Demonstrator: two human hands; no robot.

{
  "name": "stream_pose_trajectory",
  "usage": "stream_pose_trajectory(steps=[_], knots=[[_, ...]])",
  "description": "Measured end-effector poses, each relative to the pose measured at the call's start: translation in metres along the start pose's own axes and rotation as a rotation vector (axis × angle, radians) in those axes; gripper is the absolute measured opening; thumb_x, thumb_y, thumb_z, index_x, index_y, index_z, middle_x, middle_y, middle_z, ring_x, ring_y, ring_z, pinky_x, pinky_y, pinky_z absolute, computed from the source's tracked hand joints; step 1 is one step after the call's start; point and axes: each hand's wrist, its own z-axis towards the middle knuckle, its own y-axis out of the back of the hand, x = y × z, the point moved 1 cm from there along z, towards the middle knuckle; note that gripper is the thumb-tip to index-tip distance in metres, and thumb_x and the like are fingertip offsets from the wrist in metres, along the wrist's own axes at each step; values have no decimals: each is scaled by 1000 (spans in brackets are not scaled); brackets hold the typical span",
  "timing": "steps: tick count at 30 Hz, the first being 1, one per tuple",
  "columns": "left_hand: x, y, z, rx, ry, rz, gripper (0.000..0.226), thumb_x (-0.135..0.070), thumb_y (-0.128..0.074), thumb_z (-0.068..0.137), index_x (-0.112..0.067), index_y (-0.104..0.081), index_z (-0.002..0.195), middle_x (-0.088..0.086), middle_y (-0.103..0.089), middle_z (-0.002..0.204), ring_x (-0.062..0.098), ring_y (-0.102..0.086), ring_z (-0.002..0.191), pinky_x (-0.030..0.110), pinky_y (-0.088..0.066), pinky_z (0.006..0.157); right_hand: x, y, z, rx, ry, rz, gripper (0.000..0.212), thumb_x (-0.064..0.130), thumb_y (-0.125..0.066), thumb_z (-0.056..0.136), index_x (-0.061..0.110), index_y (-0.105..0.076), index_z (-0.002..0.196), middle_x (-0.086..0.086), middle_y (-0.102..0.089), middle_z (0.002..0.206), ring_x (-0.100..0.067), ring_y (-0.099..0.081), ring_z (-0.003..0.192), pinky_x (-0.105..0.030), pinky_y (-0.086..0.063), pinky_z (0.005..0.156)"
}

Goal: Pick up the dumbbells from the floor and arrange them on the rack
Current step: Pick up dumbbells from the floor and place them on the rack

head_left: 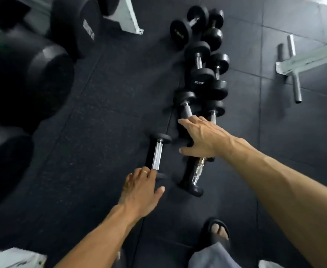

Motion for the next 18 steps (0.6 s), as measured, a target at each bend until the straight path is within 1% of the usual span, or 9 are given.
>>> stream_pose_trajectory(steps=[4, 7, 9, 12, 14, 16, 18], knots=[[19, -71, 76, -119, 102, 10, 54, -56, -40, 91, -20, -39, 131, 2, -43, 131, 22, -40, 121, 35, -32, 101, -28, -78, 85, -18, 100, -28, 89, 54, -71, 73, 18, -34, 146, -8, -47, 131, -30, -47, 122, -42, -44, 99], [34, -107, 123, -175, 209, 58, 61, -62, -39, 88, -17, -40, 130, 5, -47, 130, 24, -43, 120, 40, -32, 103, -38, -118, 136, -35, 178, -64, 96, 53, -71, 73, 22, -25, 151, -7, -44, 136, -30, -46, 124, -42, -44, 99], [41, -125, 148, -167, 269, 60, 64, -65, -40, 86, -16, -43, 127, 6, -50, 127, 25, -46, 118, 41, -34, 100, -40, -138, 164, -12, 244, -112, 98, 48, -74, 72, 27, -21, 153, -7, -42, 137, -29, -47, 123, -40, -45, 96], [49, -143, 174, -99, 330, 5, 68, -68, -46, 82, -14, -44, 124, 8, -51, 127, 27, -48, 117, 43, -37, 96, -42, -166, 197, 39, 328, -160, 104, 40, -79, 69, 32, -19, 153, -6, -43, 134, -29, -54, 115, -31, -44, 87], [52, -150, 184, -51, 328, -11, 67, -63, -54, 81, -13, -44, 124, 9, -54, 125, 28, -51, 116, 43, -39, 95, -44, -179, 215, 72, 322, -171, 109, 36, -83, 65, 40, -17, 152, -5, -45, 129, -29, -58, 109, -30, -45, 84], [53, -155, 187, -28, 326, -58, 64, -52, -62, 79, -13, -42, 126, 8, -57, 119, 28, -57, 109, 40, -42, 90, -46, -187, 227, 109, 315, -160, 111, 32, -85, 63, 46, -17, 150, -4, -49, 125, -29, -58, 107, -34, -48, 87], [53, -158, 186, -16, 334, -135, 60, -38, -65, 79, -12, -39, 126, 8, -62, 112, 29, -61, 102, 35, -43, 80, -47, -192, 233, 141, 341, -153, 101, 25, -80, 66, 48, -23, 145, -3, -58, 120, -28, -60, 106, -37, -51, 88]])
